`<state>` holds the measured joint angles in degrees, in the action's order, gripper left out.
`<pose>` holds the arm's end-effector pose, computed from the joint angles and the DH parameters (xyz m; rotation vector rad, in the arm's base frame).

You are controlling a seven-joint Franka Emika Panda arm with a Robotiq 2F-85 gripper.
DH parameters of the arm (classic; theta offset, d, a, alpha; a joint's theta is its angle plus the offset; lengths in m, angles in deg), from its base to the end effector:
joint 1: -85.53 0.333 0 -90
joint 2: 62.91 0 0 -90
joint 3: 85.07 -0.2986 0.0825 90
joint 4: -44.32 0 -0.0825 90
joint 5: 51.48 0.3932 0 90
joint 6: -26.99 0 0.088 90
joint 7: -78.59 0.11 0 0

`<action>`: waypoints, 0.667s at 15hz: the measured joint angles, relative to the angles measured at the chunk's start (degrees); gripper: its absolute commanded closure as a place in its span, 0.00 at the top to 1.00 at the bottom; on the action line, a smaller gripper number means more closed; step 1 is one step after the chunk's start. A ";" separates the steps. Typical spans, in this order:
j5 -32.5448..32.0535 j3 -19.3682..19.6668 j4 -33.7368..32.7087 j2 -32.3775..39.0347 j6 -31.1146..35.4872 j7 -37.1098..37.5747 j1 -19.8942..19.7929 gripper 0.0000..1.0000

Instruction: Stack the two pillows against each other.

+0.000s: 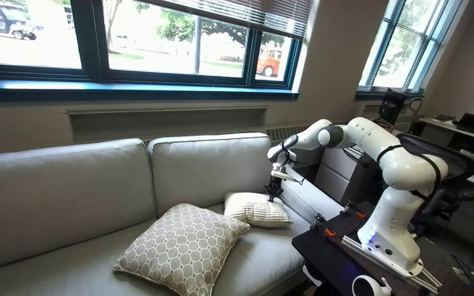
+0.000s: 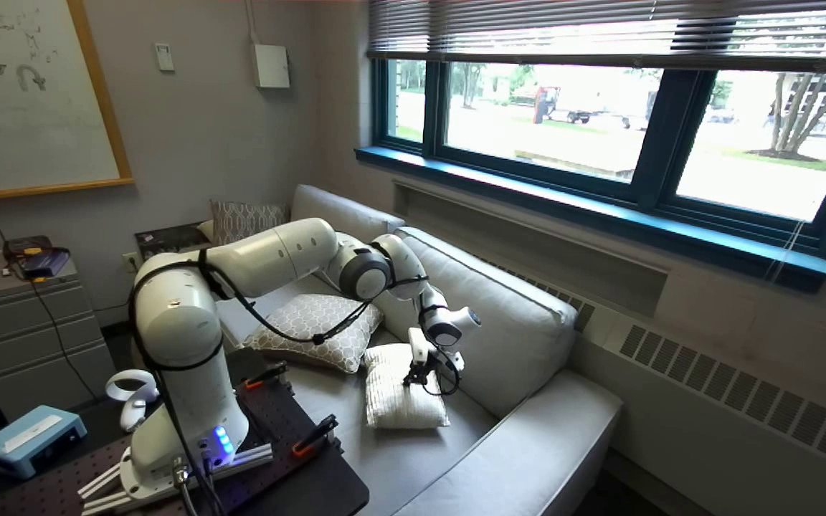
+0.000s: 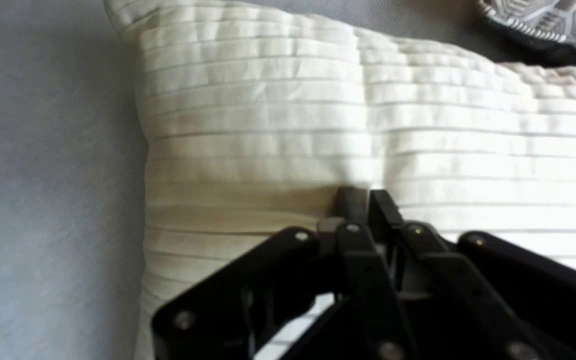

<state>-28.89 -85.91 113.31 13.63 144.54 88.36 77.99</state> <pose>0.6283 -0.0529 -0.0908 -2.6480 0.7712 0.6935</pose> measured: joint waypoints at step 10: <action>3.11 2.22 25.26 -19.19 10.32 -13.63 -14.73 0.56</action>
<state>-25.79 -83.69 138.56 -5.57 154.86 74.73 63.27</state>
